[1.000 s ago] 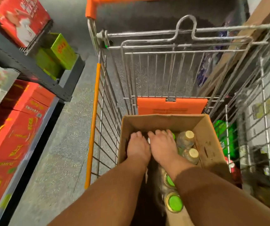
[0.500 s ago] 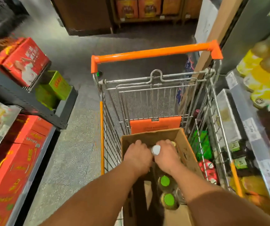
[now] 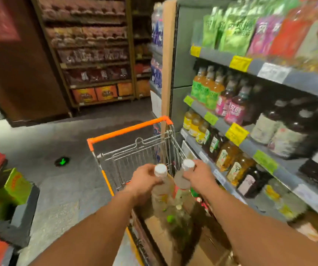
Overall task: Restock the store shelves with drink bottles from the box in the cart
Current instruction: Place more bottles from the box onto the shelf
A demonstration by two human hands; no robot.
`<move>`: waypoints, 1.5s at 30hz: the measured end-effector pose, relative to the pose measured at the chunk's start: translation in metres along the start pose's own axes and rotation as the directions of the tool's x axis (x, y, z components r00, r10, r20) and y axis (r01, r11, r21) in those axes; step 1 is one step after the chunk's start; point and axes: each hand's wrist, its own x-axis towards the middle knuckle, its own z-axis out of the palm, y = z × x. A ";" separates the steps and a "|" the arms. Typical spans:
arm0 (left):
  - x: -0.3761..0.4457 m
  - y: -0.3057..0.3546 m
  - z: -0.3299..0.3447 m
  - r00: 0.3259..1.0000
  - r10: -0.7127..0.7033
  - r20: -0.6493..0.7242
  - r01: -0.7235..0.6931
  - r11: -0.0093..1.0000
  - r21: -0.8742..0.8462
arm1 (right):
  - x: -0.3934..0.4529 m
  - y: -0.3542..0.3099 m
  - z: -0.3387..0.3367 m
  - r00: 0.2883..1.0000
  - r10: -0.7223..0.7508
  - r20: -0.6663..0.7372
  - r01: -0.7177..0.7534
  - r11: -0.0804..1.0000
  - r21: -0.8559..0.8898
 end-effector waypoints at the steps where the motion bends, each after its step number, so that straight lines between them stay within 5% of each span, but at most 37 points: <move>1: -0.008 0.014 -0.003 1.000 0.008 0.013 -0.008 0.998 -0.062 | -0.012 -0.006 -0.014 1.000 -0.003 -0.029 0.004 0.999 0.051; 4: -0.028 0.052 -0.002 0.996 0.070 0.060 -0.057 0.980 -0.190 | -0.043 -0.017 -0.052 0.991 -0.016 -0.135 0.032 0.993 0.115; 12: -0.086 0.145 0.026 0.948 0.312 0.060 -0.301 0.943 -0.145 | -0.139 -0.020 -0.142 0.940 -0.059 -0.337 0.112 0.984 0.141; 20: -0.156 0.218 0.064 0.821 0.520 0.234 -0.480 0.852 -0.209 | -0.266 -0.014 -0.209 0.807 0.019 -0.590 0.009 0.999 0.045; 32: -0.345 0.274 0.155 0.439 0.740 0.510 -0.706 0.635 -0.314 | -0.513 0.021 -0.251 0.474 0.170 -0.864 -0.241 0.969 0.058; 39: -0.492 0.299 0.215 0.227 0.756 0.614 -0.694 0.568 -0.443 | -0.677 0.050 -0.277 0.265 0.203 -0.943 -0.379 0.921 0.092; 45: -0.634 0.302 0.265 0.103 0.791 0.604 -0.694 0.492 -0.526 | -0.815 0.084 -0.295 0.170 0.217 -0.961 -0.453 0.883 0.119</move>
